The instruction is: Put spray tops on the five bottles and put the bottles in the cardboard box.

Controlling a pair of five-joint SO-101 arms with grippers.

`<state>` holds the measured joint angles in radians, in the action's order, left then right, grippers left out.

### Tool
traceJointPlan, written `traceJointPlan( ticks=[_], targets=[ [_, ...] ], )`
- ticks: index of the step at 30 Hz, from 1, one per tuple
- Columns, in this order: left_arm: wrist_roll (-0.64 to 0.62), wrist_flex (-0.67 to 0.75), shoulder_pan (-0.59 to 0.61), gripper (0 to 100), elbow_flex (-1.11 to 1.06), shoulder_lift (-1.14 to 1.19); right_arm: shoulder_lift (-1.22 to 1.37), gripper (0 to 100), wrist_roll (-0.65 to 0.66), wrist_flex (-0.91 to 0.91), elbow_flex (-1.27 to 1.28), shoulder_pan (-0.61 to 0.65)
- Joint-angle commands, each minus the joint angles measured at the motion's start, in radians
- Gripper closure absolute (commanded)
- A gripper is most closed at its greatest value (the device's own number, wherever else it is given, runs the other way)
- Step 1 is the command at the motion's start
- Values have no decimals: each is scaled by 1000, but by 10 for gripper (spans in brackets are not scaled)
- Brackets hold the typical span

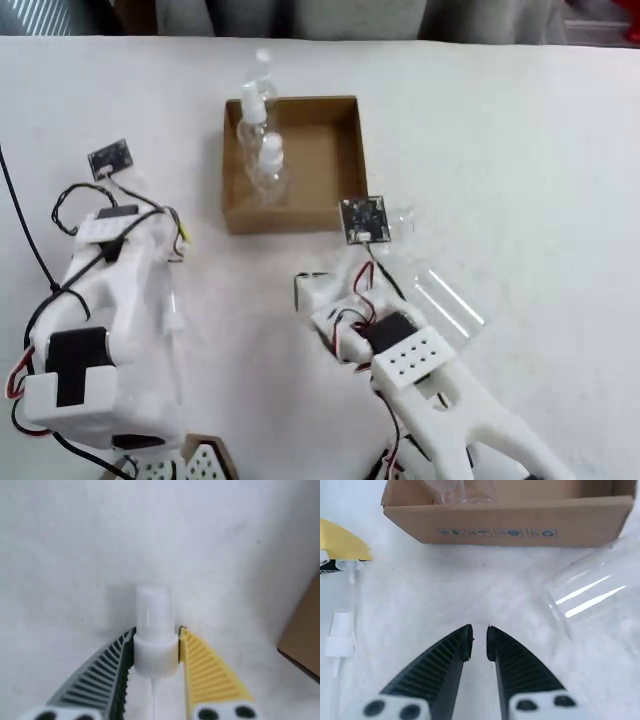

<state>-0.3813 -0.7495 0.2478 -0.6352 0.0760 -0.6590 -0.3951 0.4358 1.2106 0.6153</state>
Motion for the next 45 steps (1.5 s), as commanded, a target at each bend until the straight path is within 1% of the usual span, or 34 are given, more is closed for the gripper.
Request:
traceJointPlan(
  ticks=[1,7,22,28,33,37,40,43,45],
  targets=[
    [14,20,-5,969,6,-28,77,982,11,-99,-11,-51],
    [14,17,-4,969,5,-28,185,981,11,-209,-25,-148],
    [14,14,-4,969,5,-28,114,981,11,-200,-25,-446],
    [14,14,-4,969,5,-28,65,981,12,-30,-84,-550],
    [14,14,-4,969,5,-28,35,981,20,91,-160,-588],
    [14,17,-4,969,5,-28,10,978,63,297,-318,-608],
    [14,17,-4,969,5,-28,19,978,60,467,-470,-605],
    [14,17,-4,969,5,-28,54,978,60,564,-595,-601],
    [14,17,-4,969,5,-28,84,977,60,595,-658,-602]
  ],
)
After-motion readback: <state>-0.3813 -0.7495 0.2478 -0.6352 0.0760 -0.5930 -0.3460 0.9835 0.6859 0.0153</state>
